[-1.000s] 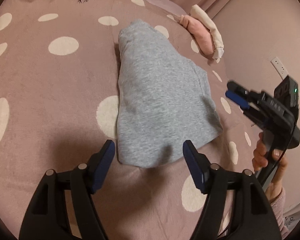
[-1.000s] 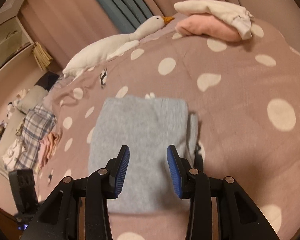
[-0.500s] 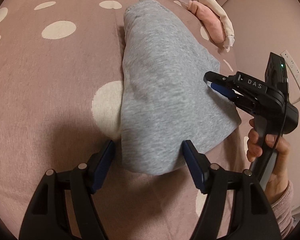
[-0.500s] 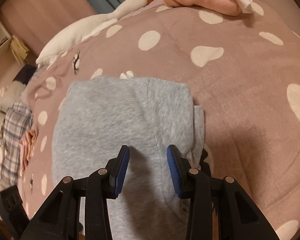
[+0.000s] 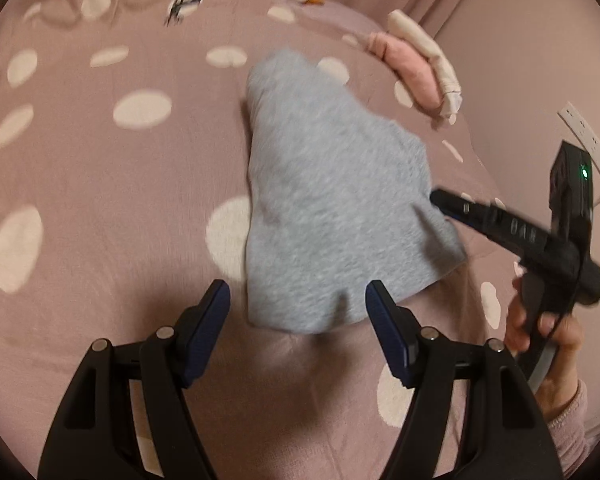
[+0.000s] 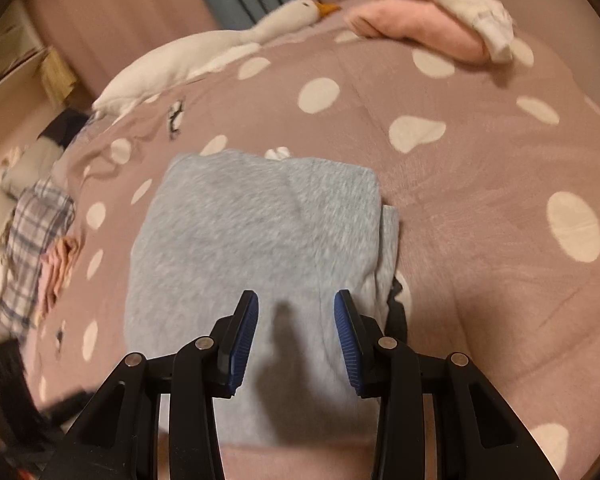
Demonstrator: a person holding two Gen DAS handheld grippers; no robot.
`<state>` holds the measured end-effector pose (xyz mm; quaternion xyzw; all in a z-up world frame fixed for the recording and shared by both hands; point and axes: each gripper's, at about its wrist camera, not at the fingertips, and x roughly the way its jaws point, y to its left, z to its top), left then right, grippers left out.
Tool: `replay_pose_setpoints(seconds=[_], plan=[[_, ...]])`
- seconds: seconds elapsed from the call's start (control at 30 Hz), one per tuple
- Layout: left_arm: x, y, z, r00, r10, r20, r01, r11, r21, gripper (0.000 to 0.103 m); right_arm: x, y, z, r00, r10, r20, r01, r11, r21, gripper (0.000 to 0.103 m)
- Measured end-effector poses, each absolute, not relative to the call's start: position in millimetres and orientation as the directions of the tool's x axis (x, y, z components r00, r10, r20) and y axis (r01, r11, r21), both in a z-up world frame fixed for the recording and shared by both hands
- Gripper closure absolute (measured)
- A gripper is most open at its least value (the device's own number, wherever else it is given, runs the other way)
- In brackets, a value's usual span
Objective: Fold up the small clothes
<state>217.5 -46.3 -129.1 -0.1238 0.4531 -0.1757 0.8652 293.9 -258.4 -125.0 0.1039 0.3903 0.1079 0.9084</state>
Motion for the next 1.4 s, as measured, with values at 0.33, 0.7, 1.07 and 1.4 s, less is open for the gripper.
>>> replay_pose_setpoints(seconds=[0.33,0.7,1.07,1.4], plan=[[223.8,-84.2,-153.3,0.47,-0.378,-0.798,0.277,0.921,-0.273,0.033,274.6,-250.8,-141.5,0.679,0.208,-0.705,-0.136,0.978,0.157,0.055],[243.8,-30.5,-141.6,0.47,-0.435,-0.768,0.181,0.899,-0.399,0.007,260.5,-307.1,-140.3,0.651,0.345,-0.676,-0.047,0.907,0.418,0.037],[267.0,-23.7,-156.0,0.392,-0.542,-0.743,0.098,0.828,-0.552,0.001,270.0,-337.6,-169.6,0.601,0.52,-0.607,0.012,0.753,0.657,0.035],[277.7,-42.0,-159.7,0.388,-0.5,-0.774,0.115,0.86,-0.497,0.001,286.6,-329.2,-169.7,0.585,0.541,-0.604,-0.004,0.747,0.665,0.035]])
